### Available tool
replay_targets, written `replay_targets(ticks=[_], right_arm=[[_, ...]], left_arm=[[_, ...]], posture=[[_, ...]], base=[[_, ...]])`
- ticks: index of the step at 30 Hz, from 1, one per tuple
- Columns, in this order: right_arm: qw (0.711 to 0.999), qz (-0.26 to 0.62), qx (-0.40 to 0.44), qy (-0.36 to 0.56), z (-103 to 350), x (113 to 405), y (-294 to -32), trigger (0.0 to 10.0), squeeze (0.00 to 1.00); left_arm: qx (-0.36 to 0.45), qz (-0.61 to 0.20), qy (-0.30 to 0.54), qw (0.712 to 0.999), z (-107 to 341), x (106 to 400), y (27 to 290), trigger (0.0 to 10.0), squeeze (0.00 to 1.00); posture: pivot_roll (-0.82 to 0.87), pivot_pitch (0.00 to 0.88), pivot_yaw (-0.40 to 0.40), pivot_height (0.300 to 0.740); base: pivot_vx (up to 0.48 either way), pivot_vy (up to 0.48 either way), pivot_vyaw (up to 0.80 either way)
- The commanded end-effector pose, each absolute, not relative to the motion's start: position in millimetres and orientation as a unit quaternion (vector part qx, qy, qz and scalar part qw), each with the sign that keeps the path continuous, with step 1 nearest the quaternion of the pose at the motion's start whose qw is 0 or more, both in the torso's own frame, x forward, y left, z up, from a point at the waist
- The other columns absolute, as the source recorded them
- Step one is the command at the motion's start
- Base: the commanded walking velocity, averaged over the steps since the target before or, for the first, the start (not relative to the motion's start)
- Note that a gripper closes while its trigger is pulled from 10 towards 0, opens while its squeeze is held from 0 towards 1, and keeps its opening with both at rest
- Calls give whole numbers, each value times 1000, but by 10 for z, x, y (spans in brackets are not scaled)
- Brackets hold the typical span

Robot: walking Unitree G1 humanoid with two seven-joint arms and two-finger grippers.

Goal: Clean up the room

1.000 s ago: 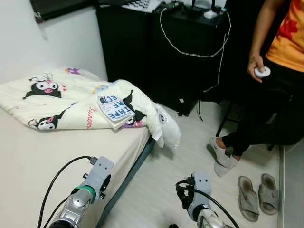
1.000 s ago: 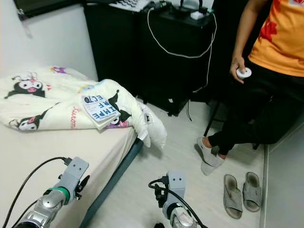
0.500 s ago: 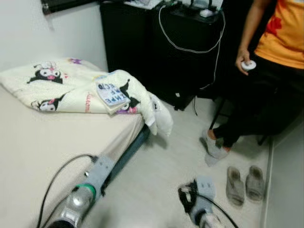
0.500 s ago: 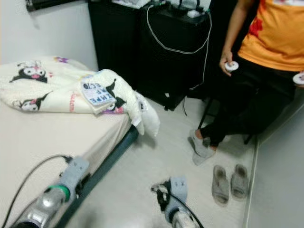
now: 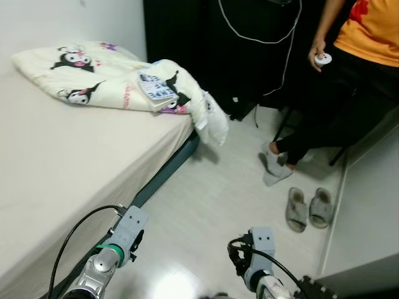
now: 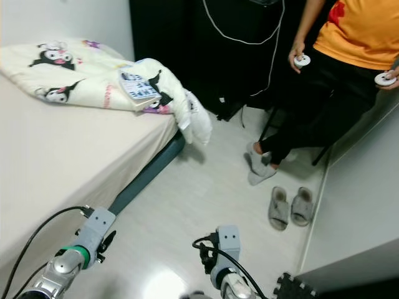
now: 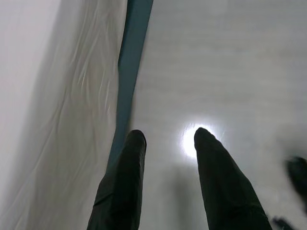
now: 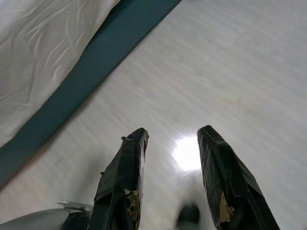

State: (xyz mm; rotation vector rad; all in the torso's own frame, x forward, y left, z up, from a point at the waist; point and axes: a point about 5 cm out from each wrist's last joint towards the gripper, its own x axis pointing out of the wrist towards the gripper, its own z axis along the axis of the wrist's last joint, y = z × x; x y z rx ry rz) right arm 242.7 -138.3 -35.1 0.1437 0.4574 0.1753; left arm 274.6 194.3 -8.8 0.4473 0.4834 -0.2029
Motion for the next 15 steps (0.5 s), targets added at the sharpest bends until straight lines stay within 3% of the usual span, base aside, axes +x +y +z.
replay_targets(ticks=[1,15], right_arm=[[963,62,76,250,-441,2321,-1503,10000,0],[963,59,76,253,-448,2316,-1505,10000,0]], left_arm=[[215,-111,246,939,-133,2714,1890,10000,0],[211,-112,252,938,-144,2711,1893,10000,0]], posture=[[83,65,-4,740],[83,65,-4,740]], base=[[0,0,-800],[0,0,-800]])
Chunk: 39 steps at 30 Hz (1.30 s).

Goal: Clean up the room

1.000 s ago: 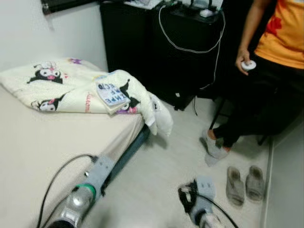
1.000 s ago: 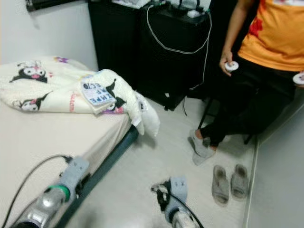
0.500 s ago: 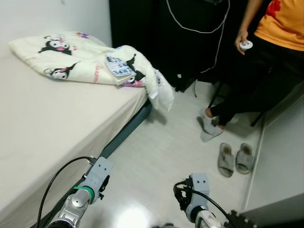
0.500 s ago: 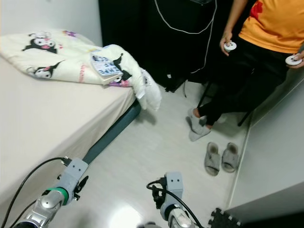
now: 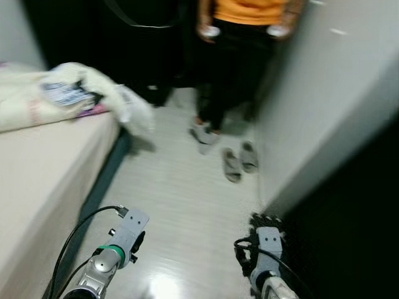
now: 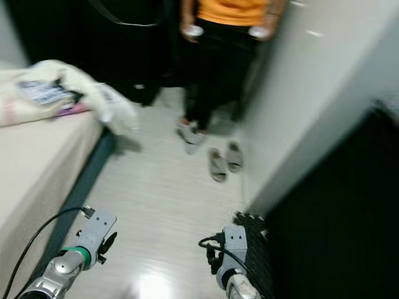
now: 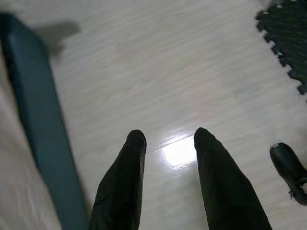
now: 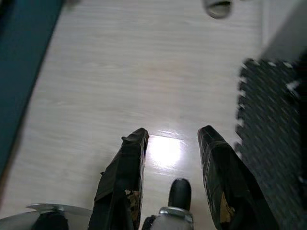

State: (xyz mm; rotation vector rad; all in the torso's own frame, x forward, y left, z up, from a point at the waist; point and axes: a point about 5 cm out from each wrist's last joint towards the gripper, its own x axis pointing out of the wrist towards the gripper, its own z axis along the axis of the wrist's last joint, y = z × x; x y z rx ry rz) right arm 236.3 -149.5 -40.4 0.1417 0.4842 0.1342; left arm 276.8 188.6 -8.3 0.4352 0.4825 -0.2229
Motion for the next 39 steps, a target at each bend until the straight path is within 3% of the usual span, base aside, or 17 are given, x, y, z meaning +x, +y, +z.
replay_targets(ticks=[1,10,39], right_arm=[[962,59,76,254,-449,2316,-1504,10000,0],[963,57,71,253,-446,2320,-1512,10000,0],[965,62,65,247,-434,2332,-1469,10000,0]], left_arm=[[211,-111,252,938,-144,2711,1894,10000,0],[222,-116,247,936,-136,2716,1892,10000,0],[228,-113,238,937,-106,2744,1902,10000,0]], posture=[[83,65,-4,740],[84,68,-4,740],[87,71,4,740]], base=[[0,0,-800],[157,0,-800],[465,0,0]])
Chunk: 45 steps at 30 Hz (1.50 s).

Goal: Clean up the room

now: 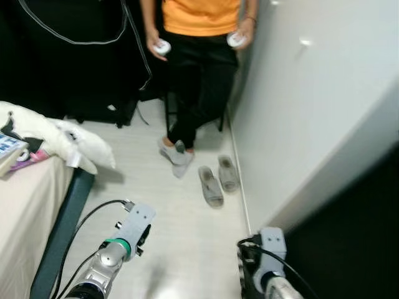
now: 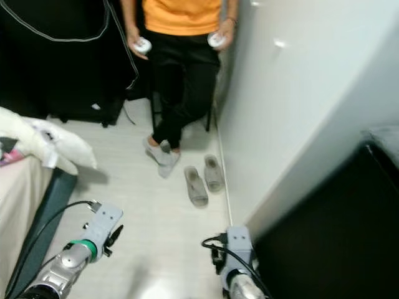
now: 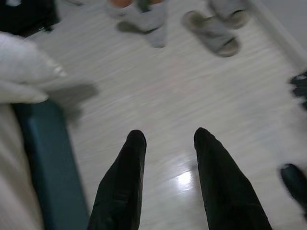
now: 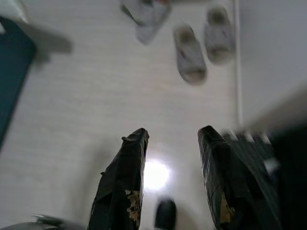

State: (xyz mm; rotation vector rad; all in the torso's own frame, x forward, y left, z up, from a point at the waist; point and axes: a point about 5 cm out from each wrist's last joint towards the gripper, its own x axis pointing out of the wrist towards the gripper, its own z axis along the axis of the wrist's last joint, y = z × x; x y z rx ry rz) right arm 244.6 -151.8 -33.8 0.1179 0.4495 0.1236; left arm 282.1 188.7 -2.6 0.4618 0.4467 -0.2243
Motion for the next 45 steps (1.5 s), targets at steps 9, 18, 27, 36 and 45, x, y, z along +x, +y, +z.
replay_targets(ticks=[9,18,27,36,45], right_arm=[[965,61,70,243,-433,2324,-1475,10000,0],[964,73,75,246,-436,2324,-1449,10000,0],[960,86,56,259,-461,2302,-1438,10000,0],[962,89,50,254,-446,2314,-1477,10000,0],[962,99,48,250,-439,2312,-1461,10000,0]], left_arm=[[228,-114,238,937,-104,2748,1901,10000,0],[229,-114,238,937,-106,2748,1898,10000,0],[231,-115,239,936,-109,2748,1892,10000,0],[225,-109,237,939,-94,2771,1887,10000,0],[229,-114,237,937,-88,2789,1862,10000,0]], posture=[[87,71,4,740],[85,73,3,740],[82,69,4,740],[78,61,2,740],[69,48,6,740]], base=[[465,0,0],[465,0,0],[438,0,437],[53,0,770],[0,0,741]])
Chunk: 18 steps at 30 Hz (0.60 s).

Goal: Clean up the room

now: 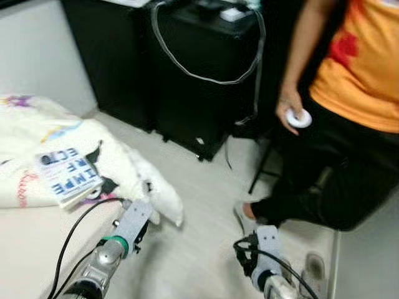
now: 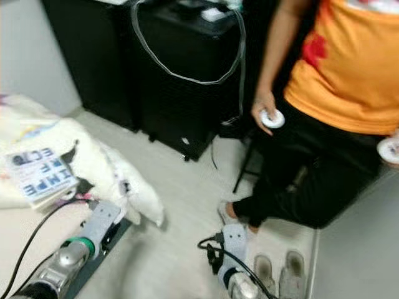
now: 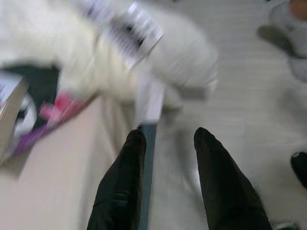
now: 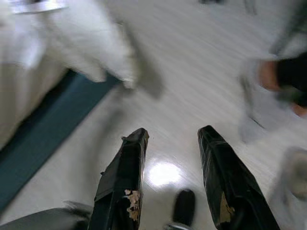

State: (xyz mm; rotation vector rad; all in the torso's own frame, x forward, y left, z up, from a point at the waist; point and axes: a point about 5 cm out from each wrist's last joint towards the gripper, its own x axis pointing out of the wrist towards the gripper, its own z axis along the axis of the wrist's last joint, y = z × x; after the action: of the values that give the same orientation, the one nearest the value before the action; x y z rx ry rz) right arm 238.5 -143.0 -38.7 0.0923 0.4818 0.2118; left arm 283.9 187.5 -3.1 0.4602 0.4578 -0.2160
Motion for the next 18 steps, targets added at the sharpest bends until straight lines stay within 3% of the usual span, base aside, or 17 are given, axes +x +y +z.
replay_targets(ticks=[1,18], right_arm=[[962,100,48,249,-437,2312,-1459,10000,0],[962,105,49,246,-432,2315,-1435,10000,0]], left_arm=[[230,-114,237,937,-87,2791,1860,10000,0],[222,-115,221,943,-12,2868,1823,10000,0]], posture=[[69,48,6,740],[70,55,13,740]], base=[[0,0,731],[0,0,731]])
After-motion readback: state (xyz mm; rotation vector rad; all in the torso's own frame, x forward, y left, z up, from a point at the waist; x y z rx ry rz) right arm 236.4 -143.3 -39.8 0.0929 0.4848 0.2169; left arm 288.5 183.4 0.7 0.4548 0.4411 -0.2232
